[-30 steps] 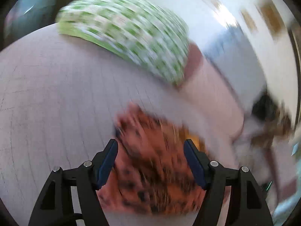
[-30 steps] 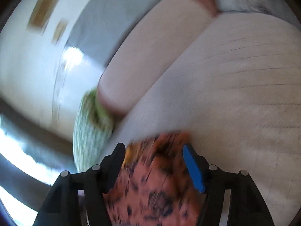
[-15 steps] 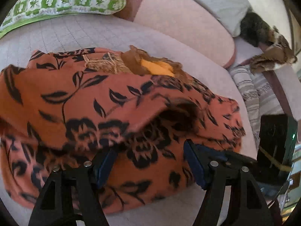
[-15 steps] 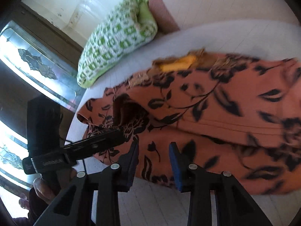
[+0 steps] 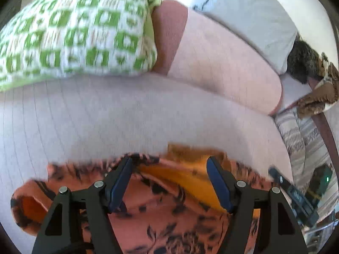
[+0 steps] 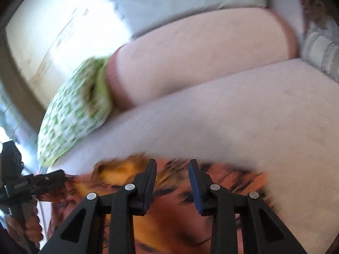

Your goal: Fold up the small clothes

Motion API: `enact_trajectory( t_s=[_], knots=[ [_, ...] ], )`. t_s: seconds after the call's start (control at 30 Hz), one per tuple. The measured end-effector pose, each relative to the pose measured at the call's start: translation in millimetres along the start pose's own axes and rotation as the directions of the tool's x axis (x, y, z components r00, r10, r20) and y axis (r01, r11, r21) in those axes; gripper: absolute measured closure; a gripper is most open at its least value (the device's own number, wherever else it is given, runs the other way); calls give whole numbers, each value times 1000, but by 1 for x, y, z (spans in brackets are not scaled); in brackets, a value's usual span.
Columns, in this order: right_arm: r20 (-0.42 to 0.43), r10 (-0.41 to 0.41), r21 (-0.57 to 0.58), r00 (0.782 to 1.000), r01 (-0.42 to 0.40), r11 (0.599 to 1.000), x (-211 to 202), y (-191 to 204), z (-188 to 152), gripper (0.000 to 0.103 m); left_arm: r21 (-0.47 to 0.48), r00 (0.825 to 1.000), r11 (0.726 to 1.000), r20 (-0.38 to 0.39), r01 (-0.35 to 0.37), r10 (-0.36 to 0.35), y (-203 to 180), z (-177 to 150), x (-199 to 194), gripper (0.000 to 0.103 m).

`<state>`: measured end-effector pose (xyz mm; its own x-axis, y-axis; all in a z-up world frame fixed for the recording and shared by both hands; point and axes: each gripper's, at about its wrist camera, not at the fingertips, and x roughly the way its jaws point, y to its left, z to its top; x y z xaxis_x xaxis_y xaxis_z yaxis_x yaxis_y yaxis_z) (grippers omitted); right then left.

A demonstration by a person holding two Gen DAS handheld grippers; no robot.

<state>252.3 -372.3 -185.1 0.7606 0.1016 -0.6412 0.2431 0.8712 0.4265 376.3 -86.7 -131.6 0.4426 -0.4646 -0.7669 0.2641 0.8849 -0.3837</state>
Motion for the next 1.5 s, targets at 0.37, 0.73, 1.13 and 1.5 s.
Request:
enact_trajectory(
  t_s=[0.37,0.73,1.13,1.5],
  knots=[
    [-294,388,-157,873,-444,882,-16,98,-59,66,-57,986,992,113,-114,120,21,-18,-49,31],
    [-334,192,-213,923,-273,938,59,133,-97,70,-208,980,965,80,-161,180,75,-69,-44,30],
    [-79,21,-185,997,-35,982,56,112,20,67,-222,980,974,182,-37,78,85,-43,-52,30],
    [-352,131,-183,927,-205,962,6,83,-62,67,-182,992,981,-118,-67,46,68,-71,-16,31]
  ],
)
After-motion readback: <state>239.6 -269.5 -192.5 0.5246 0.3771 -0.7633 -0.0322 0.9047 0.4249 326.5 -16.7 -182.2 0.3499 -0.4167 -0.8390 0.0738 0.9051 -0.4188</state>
